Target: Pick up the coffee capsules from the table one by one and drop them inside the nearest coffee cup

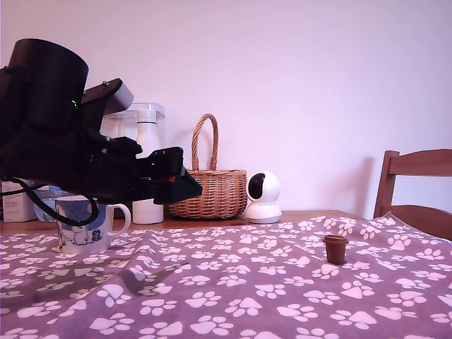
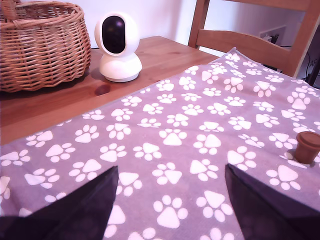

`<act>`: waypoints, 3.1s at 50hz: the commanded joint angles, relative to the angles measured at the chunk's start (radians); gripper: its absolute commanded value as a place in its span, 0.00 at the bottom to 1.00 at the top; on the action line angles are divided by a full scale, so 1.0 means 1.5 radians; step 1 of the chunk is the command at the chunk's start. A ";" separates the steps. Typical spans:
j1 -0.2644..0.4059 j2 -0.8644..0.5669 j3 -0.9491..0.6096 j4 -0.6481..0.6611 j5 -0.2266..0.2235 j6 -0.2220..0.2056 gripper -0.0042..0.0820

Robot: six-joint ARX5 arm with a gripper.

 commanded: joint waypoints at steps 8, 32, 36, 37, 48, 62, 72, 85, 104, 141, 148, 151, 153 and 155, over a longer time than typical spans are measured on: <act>0.002 -0.010 -0.008 -0.034 -0.001 0.004 0.73; 0.002 -0.010 -0.008 -0.051 0.052 0.051 0.73; 0.002 -0.010 -0.008 -0.056 0.073 0.070 0.73; 0.002 -0.010 -0.008 -0.058 0.078 0.081 0.73; -0.006 -0.010 -0.008 -0.063 0.112 0.120 0.73; -0.031 -0.010 -0.008 -0.064 0.140 0.150 0.73; -0.046 -0.010 -0.008 -0.064 0.146 0.164 0.73; -0.064 -0.010 -0.008 -0.063 0.150 0.164 0.73; -0.071 -0.010 -0.008 -0.064 0.156 0.164 0.73; -0.071 -0.009 -0.008 -0.052 0.158 0.159 0.73; -0.073 0.005 -0.008 -0.007 0.163 0.136 0.73; -0.075 0.017 -0.008 0.011 0.163 0.127 0.73; -0.077 0.027 -0.008 0.025 0.163 0.126 0.73; -0.079 0.037 -0.008 0.042 0.163 0.120 0.73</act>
